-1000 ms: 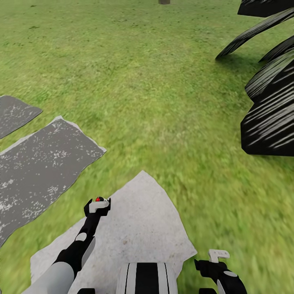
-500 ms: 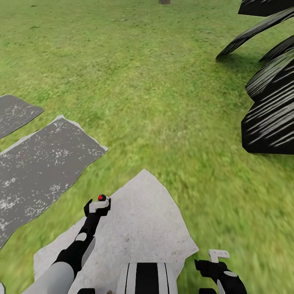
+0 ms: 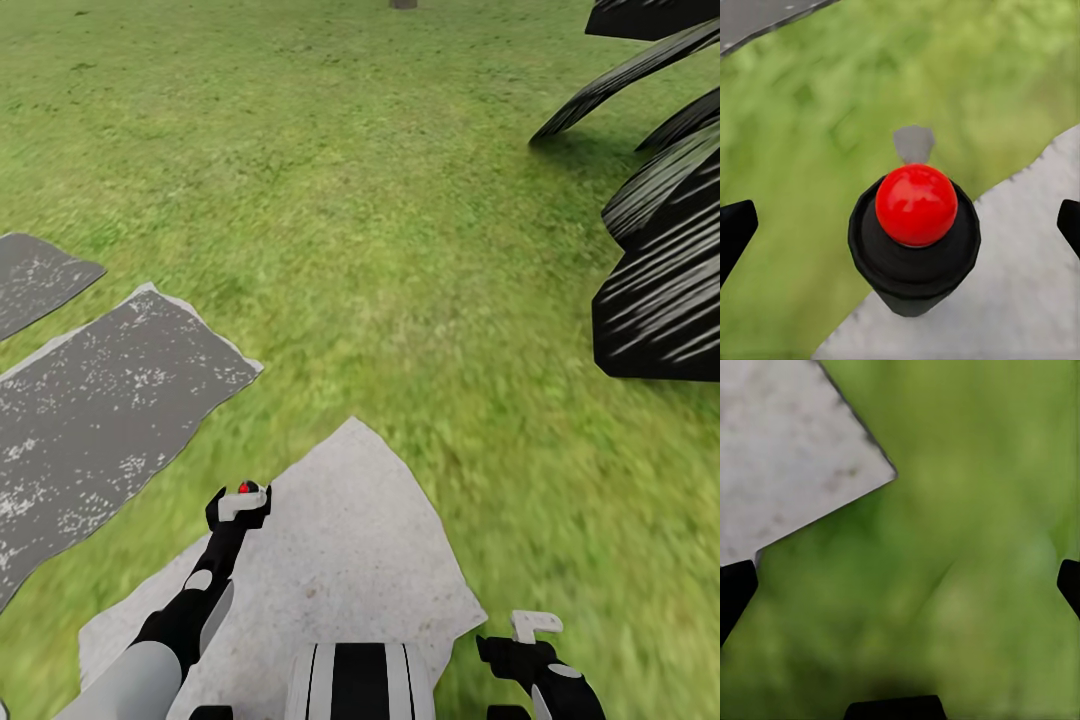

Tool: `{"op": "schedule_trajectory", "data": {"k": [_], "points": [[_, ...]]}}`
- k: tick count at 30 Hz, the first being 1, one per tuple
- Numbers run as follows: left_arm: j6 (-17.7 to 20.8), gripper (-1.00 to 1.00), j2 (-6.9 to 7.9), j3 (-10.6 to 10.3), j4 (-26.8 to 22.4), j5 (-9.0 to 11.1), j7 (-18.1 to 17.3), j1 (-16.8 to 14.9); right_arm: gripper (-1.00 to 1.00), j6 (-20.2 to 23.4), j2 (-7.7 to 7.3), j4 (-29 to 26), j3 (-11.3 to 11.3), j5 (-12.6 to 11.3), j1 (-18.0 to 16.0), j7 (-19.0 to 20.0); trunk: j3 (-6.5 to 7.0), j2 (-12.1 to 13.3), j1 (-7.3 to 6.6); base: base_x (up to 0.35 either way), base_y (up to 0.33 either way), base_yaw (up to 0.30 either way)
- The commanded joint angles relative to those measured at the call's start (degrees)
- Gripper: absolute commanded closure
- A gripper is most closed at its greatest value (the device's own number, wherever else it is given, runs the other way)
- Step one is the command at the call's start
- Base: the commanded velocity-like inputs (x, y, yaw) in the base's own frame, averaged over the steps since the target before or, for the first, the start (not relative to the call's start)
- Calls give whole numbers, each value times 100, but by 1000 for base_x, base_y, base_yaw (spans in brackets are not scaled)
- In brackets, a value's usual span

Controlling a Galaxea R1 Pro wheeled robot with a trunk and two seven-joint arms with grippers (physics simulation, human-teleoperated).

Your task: In the garden, pick up the pesticide atomizer on the floor and spray pesticide onto both trees until each tree trunk is fully covered.

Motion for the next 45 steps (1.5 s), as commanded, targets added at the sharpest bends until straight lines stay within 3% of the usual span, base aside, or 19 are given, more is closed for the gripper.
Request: {"op": "schedule_trajectory", "data": {"k": [1, 45], "points": [[0, -100, 0, 0, 0, 0, 0, 0, -100, 0, 0, 0, 0, 0, 0, 0, -7, 0, 0, 0, 0, 0], [0, -100, -9, -4, 0, 0, 0, 0, -100, 0, 0, 0, 0, 0, 0, 0, -7, 0, 0, -1, 0, -3]]}}
